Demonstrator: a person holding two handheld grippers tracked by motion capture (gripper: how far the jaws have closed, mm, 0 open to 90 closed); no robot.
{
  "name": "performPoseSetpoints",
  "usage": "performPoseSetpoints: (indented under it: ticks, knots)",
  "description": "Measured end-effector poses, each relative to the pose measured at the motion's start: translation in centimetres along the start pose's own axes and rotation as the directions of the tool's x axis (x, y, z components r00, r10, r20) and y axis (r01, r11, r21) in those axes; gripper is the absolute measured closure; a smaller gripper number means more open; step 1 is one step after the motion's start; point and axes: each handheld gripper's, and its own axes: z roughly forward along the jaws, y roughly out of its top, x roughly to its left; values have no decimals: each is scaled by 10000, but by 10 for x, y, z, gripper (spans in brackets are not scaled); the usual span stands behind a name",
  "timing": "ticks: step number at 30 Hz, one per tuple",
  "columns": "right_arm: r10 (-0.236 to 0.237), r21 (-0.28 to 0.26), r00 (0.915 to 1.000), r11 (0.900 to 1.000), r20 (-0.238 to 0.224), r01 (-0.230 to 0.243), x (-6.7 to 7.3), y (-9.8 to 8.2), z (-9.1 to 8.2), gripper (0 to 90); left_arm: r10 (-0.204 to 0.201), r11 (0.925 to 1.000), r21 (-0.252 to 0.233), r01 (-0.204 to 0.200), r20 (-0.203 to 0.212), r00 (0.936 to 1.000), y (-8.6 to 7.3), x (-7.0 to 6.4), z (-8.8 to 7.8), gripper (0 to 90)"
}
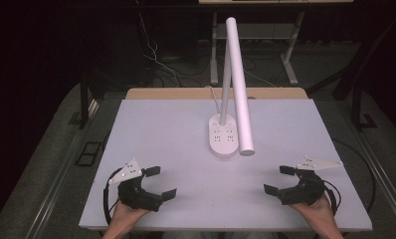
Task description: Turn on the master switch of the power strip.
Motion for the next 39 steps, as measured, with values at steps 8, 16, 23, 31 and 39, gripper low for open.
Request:
performPoseSetpoints:
  ticks: [8,16,23,31,39]
  knots:
    - [59,149,10000,9999,-11,-59,1,-1,1,4,-84,9998,200,84,0,10000,-1,0,1,0]
    - [96,163,10000,9998,-3,-96,2,-2,2,4,-190,9995,266,190,8,9998,0,0,2,0]
    - [98,247,10000,9996,-10,-98,2,-3,2,4,-280,9991,324,281,-55,9996,1,2,1,0]
    - [69,340,10000,9994,-45,-67,4,-4,2,4,-304,9978,597,304,-10,9995,6,4,1,0]
    - [57,423,10000,9991,4,-58,3,-6,1,4,-318,9957,866,314,25,9995,12,5,3,0]
